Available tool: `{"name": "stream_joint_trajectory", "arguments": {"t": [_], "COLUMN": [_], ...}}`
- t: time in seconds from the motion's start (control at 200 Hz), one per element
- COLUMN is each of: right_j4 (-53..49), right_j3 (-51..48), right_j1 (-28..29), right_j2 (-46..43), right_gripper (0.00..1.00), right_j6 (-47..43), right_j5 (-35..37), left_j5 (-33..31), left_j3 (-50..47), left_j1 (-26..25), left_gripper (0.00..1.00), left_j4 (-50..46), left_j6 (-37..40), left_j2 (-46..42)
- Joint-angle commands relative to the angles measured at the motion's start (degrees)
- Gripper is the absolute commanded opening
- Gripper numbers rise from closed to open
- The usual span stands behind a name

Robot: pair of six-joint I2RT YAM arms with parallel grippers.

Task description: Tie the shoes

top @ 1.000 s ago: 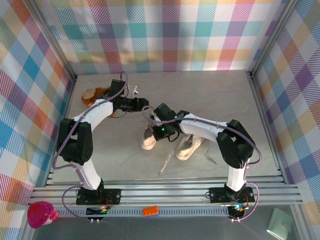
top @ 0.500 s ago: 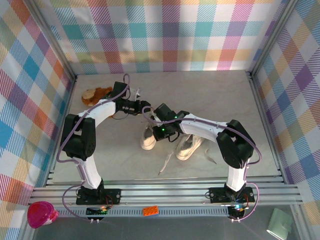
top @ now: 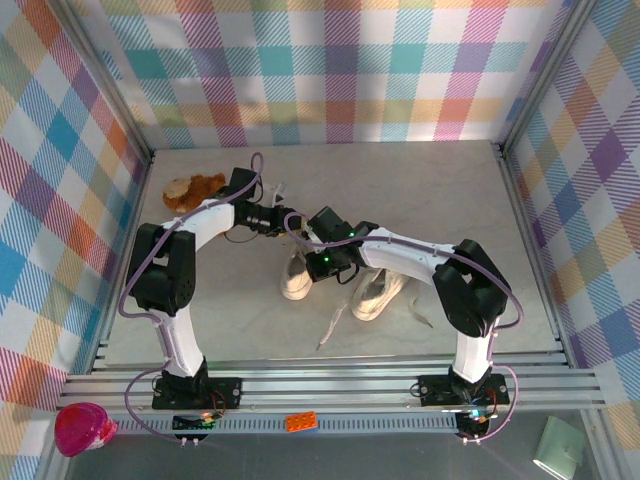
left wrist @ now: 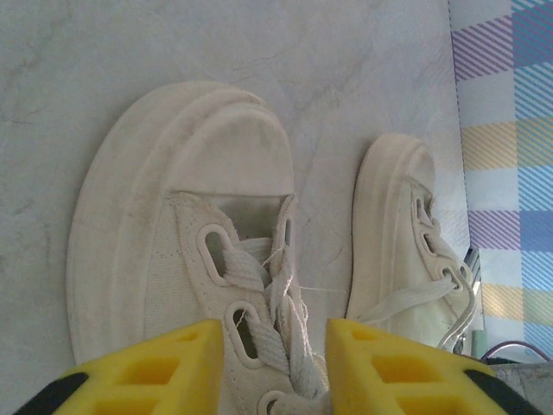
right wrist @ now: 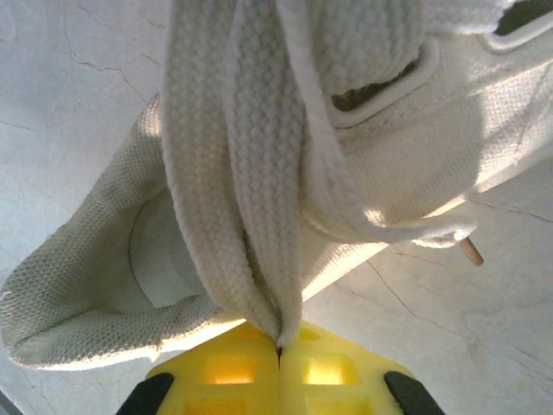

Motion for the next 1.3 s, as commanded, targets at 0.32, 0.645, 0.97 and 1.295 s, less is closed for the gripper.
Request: {"name": "stream_joint_trajectory", "arguments": {"t": [0.32,0.645,0.97,1.295], "right_j4": [-1.7,-3.3,-3.1,-2.3], "right_j3": [-1.0,-1.9,-1.9,-1.6], "right_j1": [-1.5,-3.1,-3.7,-3.7], "right_j2": [-3.4,-3.9,-2.9,-2.0], "right_gripper": [0.0,0.0,0.0,0.0], "right_j6": [-1.3,-2.4,-3.0,-2.7], "right_j5": [-0.7,-2.6,-6.0,-7.1], "left_j5": [-0.6,-5.8,-4.7,0.3], "left_j3": [0.6,-2.3,-0.8,1.5], "left_j1": [0.9,2.6,2.6,-0.8], "left_gripper": [0.0,0.0,0.38,0.51], "left_j4": [1.0,5.6,2.1,-3.0], "left_j6": [-2.3,-3.2,-3.3,0.0], "left_j2": [-5.1,-8.6,-5.7,-2.1]}}
